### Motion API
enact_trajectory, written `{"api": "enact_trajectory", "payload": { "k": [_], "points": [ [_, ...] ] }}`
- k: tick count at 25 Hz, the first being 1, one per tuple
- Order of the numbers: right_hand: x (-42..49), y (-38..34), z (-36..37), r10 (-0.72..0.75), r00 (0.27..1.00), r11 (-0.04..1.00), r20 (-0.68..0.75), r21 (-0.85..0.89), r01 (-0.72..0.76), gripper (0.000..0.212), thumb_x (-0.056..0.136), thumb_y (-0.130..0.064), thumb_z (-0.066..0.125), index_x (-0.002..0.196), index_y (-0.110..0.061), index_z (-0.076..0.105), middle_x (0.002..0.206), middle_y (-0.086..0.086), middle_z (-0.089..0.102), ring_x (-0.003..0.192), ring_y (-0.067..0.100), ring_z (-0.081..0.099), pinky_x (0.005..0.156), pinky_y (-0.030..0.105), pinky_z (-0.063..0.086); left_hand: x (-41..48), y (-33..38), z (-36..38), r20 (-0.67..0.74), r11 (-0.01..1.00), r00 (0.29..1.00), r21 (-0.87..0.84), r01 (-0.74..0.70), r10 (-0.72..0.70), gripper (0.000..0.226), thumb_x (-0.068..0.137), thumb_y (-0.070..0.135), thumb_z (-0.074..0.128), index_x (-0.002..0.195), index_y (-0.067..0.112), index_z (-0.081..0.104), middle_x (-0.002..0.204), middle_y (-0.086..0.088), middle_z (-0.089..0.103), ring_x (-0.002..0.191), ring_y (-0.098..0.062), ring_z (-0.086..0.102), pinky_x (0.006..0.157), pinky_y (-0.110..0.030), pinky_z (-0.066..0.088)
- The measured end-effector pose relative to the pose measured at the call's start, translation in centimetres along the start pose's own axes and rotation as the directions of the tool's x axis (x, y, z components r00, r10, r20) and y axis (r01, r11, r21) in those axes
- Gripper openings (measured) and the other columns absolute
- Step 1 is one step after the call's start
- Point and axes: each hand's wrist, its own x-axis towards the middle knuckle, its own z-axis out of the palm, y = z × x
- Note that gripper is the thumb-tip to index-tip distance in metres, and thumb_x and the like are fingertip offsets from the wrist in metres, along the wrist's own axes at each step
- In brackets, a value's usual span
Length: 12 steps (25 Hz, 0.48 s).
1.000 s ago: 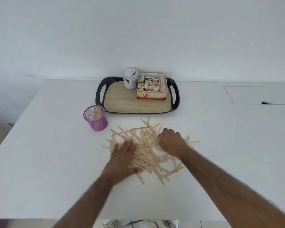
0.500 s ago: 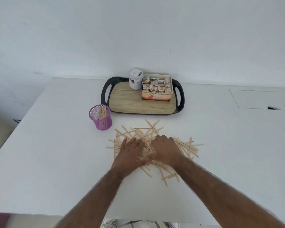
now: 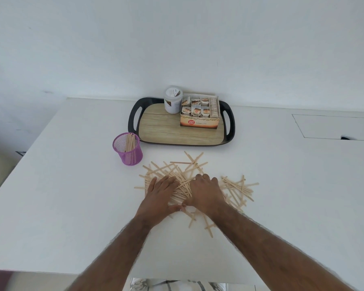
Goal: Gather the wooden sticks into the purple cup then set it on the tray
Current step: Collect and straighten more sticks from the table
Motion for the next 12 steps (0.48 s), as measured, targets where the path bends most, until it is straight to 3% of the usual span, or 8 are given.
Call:
{"api": "enact_trajectory", "payload": {
  "k": [5, 8, 12],
  "points": [
    [-0.2, -0.06, -0.19, 0.016, 0.998, 1.0, -0.053, 0.008, -0.015, 0.043, 0.093, -0.047, 0.062, 0.119, -0.012, 0.065, 0.128, 0.009, 0.054, 0.12, 0.028, 0.045, 0.095, 0.043, 0.043, -0.06, -0.21, -0.03, -0.021, 0.999, 1.0, -0.046, 0.01, -0.011, 0.092, 0.085, 0.065, 0.065, 0.159, 0.025, 0.029, 0.166, 0.007, 0.026, 0.156, -0.009, 0.007, 0.126, -0.033, -0.009],
    [-0.06, -0.42, -0.24, 0.038, 0.999, 0.999, -0.036, -0.002, -0.038, 0.052, 0.088, -0.056, 0.066, 0.116, -0.013, 0.067, 0.129, 0.01, 0.051, 0.122, 0.029, 0.043, 0.096, 0.046, 0.042, -0.15, -0.21, 0.08, -0.048, 0.994, 0.998, -0.108, 0.024, -0.029, 0.095, 0.083, 0.063, 0.068, 0.16, 0.024, 0.027, 0.167, 0.006, 0.023, 0.154, -0.006, 0.004, 0.125, -0.03, -0.006],
    [0.17, -0.98, -0.29, 0.039, 0.997, 0.998, -0.061, -0.046, -0.042, 0.038, 0.094, -0.043, 0.064, 0.116, -0.012, 0.067, 0.125, 0.009, 0.057, 0.119, 0.029, 0.047, 0.095, 0.044, 0.042, 0.02, -0.09, 0.26, -0.055, 0.992, 0.998, -0.125, 0.004, -0.01, 0.096, 0.083, 0.062, 0.069, 0.16, 0.025, 0.024, 0.167, 0.005, 0.021, 0.146, 0.011, -0.011, 0.123, -0.026, -0.009]
  ]
}}
